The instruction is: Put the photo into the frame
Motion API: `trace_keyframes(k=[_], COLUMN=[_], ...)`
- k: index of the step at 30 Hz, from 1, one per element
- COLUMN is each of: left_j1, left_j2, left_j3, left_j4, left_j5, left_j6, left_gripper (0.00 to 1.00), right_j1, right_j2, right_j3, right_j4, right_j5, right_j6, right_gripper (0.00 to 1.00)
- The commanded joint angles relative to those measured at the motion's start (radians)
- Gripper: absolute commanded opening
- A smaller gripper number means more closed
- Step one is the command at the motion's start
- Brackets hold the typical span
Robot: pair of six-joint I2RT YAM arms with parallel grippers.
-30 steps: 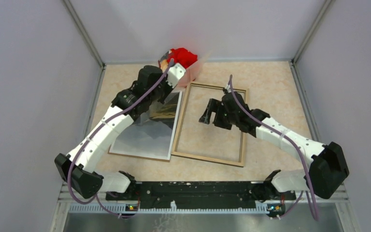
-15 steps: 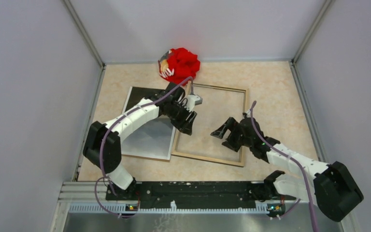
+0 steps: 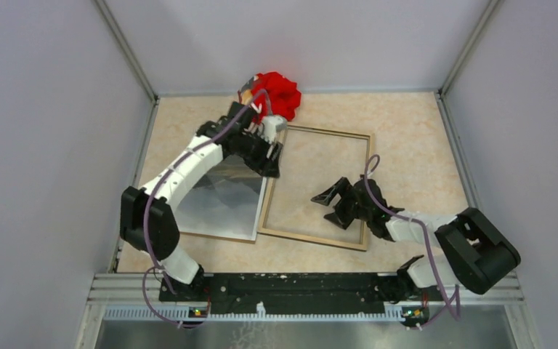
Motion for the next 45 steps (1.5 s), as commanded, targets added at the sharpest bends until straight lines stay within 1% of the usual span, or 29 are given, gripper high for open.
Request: trace_keyframes(k=[1,4,6,8,11,15,19,24,28,30,33,35,41,45], left_j1=[0.225,0.316,0.345,0.361,0.369,0.37,0.37,0.37,0.37,0.369,0.369,0.369,0.369,0.369], left_j2=[0.066,0.141,0.18,0.216,0.266,0.341,0.394,0.423,0.425,0.429,0.426,0.417,0.38,0.344], left_j3=[0.14,0.161,0.141,0.121,0.105,0.11,0.13,0.138,0.134,0.141,0.135,0.121,0.073,0.046], left_j4=[0.055,0.131,0.212,0.273,0.347,0.416,0.424,0.43,0.428,0.409,0.385,0.379,0.346,0.316], left_j5=[-0.16,-0.271,-0.341,-0.384,-0.431,-0.479,-0.484,-0.493,-0.469,-0.452,-0.424,-0.415,-0.366,-0.325], left_j6=[0.088,0.152,0.184,0.194,0.187,0.186,0.182,0.18,0.181,0.18,0.186,0.193,0.202,0.201], left_gripper=[0.63,0.62,0.61,0.6,0.6,0.59,0.57,0.56,0.55,0.54,0.51,0.51,0.49,0.48], right_j1=[0.004,0.016,0.028,0.043,0.068,0.102,0.118,0.122,0.121,0.122,0.122,0.115,0.101,0.092], right_j2=[0.046,0.094,0.14,0.187,0.26,0.313,0.339,0.363,0.411,0.439,0.475,0.477,0.392,0.314], right_j3=[0.026,0.034,0.046,0.046,0.06,0.079,0.07,0.047,0.058,0.053,0.011,0.0,0.029,0.056], right_j4=[0.11,0.156,0.19,0.263,0.341,0.402,0.48,0.586,0.672,0.741,0.891,0.941,0.842,0.771], right_j5=[0.034,0.058,0.073,0.081,0.101,0.142,0.179,0.269,0.261,0.264,0.3,0.303,0.282,0.278], right_j6=[0.034,0.052,0.072,0.095,0.123,0.14,0.16,0.168,0.185,0.2,0.231,0.232,0.156,0.105], right_gripper=[0.85,0.81,0.75,0.7,0.65,0.62,0.61,0.59,0.58,0.53,0.44,0.42,0.39,0.35])
